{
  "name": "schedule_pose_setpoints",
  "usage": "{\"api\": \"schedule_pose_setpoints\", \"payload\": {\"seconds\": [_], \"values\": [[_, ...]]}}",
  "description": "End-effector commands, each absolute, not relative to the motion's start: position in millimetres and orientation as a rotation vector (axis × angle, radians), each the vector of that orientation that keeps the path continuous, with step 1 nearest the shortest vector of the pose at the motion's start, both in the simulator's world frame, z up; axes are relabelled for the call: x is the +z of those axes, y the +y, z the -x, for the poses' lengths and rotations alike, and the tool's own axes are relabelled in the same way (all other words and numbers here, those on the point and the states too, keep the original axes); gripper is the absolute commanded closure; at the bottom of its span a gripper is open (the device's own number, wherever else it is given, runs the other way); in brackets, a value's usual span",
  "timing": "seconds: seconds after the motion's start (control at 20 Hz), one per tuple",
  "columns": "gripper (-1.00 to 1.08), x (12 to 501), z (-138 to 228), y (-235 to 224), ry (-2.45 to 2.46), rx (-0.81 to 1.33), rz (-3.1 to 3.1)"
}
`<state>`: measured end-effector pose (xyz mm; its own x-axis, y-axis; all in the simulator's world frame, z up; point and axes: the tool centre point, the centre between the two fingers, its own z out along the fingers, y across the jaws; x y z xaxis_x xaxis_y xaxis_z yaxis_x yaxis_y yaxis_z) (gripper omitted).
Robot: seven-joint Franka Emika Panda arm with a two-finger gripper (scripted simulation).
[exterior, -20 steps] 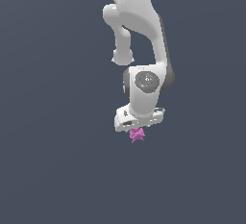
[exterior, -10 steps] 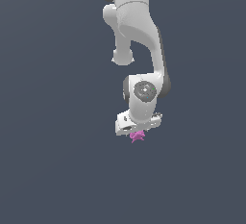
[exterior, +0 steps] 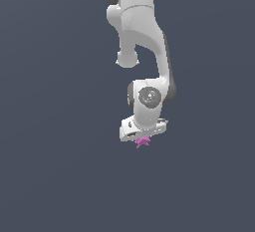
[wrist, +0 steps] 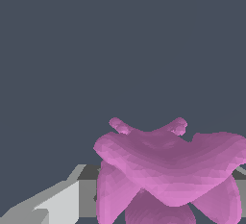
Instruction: Pick up the object and move it to a goal position.
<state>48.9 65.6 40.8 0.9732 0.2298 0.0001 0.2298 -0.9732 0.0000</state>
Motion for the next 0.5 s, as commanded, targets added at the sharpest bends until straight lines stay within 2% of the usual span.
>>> {"api": "schedule_pose_setpoints", "payload": {"seconds": [0.0, 0.45], "values": [[1.08, 40.6, -48.9, 65.6, -0.364, 0.0, 3.12], [1.08, 41.7, -46.7, 67.0, -0.363, 0.0, 3.121]]}}
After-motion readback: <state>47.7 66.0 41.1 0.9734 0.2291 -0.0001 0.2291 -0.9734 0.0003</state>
